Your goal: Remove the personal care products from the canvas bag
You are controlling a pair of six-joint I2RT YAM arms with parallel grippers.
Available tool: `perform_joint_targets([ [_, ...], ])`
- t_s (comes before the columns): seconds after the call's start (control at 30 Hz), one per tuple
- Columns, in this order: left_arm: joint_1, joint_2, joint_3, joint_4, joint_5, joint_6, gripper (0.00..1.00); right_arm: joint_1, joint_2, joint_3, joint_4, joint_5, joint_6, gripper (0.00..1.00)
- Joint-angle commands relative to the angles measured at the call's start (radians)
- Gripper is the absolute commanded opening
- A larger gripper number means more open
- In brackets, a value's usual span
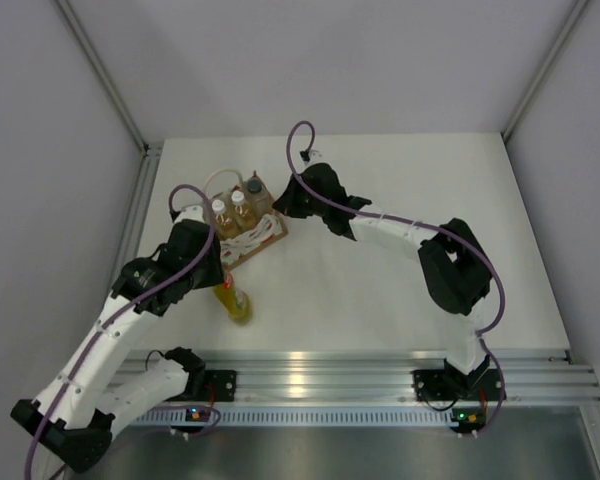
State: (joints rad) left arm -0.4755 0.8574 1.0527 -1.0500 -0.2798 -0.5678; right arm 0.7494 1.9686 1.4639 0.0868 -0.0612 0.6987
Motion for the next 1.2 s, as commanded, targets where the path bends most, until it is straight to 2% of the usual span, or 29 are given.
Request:
perform_joint_targets([
  [0.0, -0.084, 0.035, 0.032, 0.170, -0.150, -0.079, 0.00, 0.033, 0.016, 0.058, -0.024, -0.008, -0.002, 0.00],
  [0.17, -0.245, 0.098, 0.041, 0.165, -0.308, -0.122, 0.00, 0.031, 0.013, 0.052, -0.024, -0.005, 0.001, 0.00],
  [0.47, -0.327, 0.170, 0.040, 0.165, -0.361, -0.155, 0.00, 0.033, 0.010, 0.046, -0.025, -0.006, -0.002, 0.00],
  [0.5, -0.330, 0.173, 0.041, 0.165, -0.357, -0.156, 0.03, 0.031, 0.009, 0.046, -0.025, -0.006, -0.001, 0.00],
  [0.57, -0.334, 0.177, 0.044, 0.163, -0.355, -0.156, 0.16, 0.033, 0.009, 0.046, -0.025, -0.008, 0.001, 0.00],
  [0.6, -0.334, 0.173, 0.047, 0.163, -0.354, -0.150, 0.35, 0.031, 0.006, 0.044, -0.025, -0.008, -0.001, 0.00],
  [0.7, -0.334, 0.166, 0.061, 0.153, -0.354, -0.144, 0.68, 0.033, 0.006, 0.044, -0.025, -0.008, -0.001, 0.00],
  [0.8, -0.334, 0.166, 0.096, 0.136, -0.360, -0.135, 0.77, 0.031, 0.003, 0.046, -0.027, -0.008, -0.004, 0.00],
  [0.97, -0.334, 0.155, 0.188, 0.088, -0.400, -0.106, 0.86, 0.033, 0.004, 0.047, -0.027, -0.008, -0.004, 0.00],
  [1.07, -0.333, 0.135, 0.263, 0.082, -0.514, -0.093, 0.91, 0.031, 0.007, 0.046, -0.025, -0.008, -0.004, 0.00],
  [1.17, -0.318, 0.178, 0.345, 0.082, -0.625, -0.072, 0.98, 0.030, 0.010, 0.041, -0.025, -0.008, -0.001, 0.00],
])
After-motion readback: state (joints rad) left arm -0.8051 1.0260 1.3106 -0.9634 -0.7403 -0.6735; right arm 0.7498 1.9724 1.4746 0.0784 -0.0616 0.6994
